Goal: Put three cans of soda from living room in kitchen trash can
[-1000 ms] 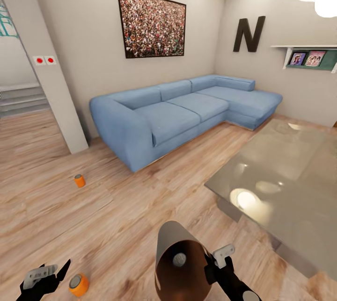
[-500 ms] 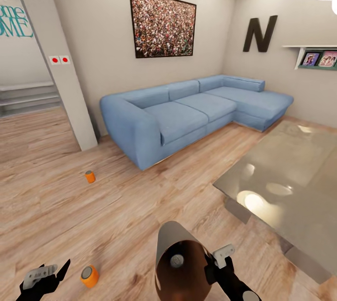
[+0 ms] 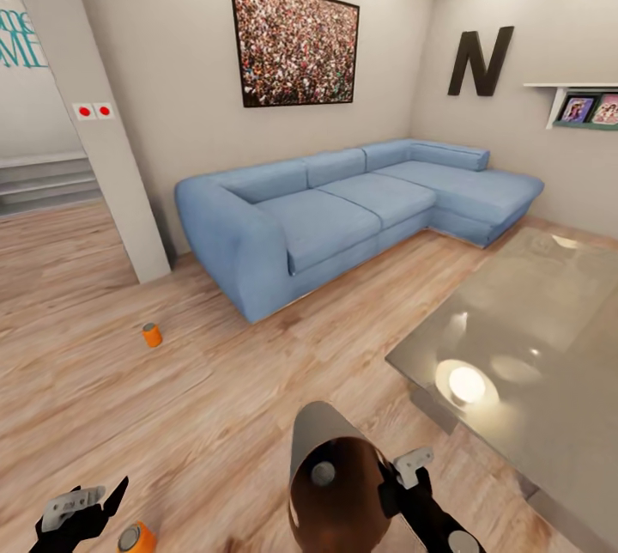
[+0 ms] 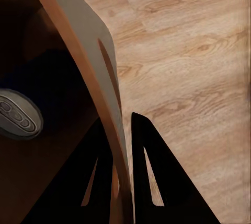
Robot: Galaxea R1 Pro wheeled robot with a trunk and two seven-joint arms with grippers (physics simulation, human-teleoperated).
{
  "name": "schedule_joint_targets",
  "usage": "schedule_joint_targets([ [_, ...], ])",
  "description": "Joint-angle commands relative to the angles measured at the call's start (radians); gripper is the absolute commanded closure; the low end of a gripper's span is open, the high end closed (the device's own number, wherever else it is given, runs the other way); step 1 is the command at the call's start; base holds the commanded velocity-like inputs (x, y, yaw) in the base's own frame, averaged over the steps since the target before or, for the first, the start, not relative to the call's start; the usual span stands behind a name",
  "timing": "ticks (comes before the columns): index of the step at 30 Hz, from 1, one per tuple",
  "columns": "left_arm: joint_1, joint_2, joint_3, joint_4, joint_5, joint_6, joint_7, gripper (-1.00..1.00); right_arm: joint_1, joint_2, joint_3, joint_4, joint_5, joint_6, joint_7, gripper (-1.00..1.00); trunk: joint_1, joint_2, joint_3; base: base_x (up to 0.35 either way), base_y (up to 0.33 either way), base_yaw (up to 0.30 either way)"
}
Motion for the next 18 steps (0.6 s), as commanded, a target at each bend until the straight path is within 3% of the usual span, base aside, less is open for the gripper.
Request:
schedule_joint_targets([
  [1,0.0,0.0,0.0,0.0,0.0,0.0,0.0,-1.0,-0.001,0.0,0.001,-0.007,-0.008,0.001,0.008,1.0,0.0,0.0,0.0,0.129,-0.08,0.0],
  [9,0.0,0.0,0.001,0.002,-0.001,0.0,0.0,-1.0,-0.044,-0.018,0.0,-0.049,-0.008,0.005,0.043,1.0,0.0,0.0,0.0,0.032,-0.02,0.0],
  [12,0.0,0.0,0.001,0.014,-0.001,-0.001,0.0,-1.0,-0.058,-0.027,0.0,-0.052,-0.009,0.006,0.085,1.0,0.0,0.0,0.0,0.005,-0.003,0.0],
  [15,0.0,0.0,0.0,0.034,0.0,-0.001,0.0,-1.0,-0.084,-0.031,0.0,-0.058,-0.01,0.006,0.181,1.0,0.0,0.0,0.0,0.001,-0.001,0.0],
  [18,-0.001,0.0,0.0,0.039,0.0,-0.002,-0.001,-1.0,-0.097,-0.03,-0.003,-0.071,-0.01,0.007,0.233,1.0,0.0,0.0,0.0,0.0,0.0,0.0],
])
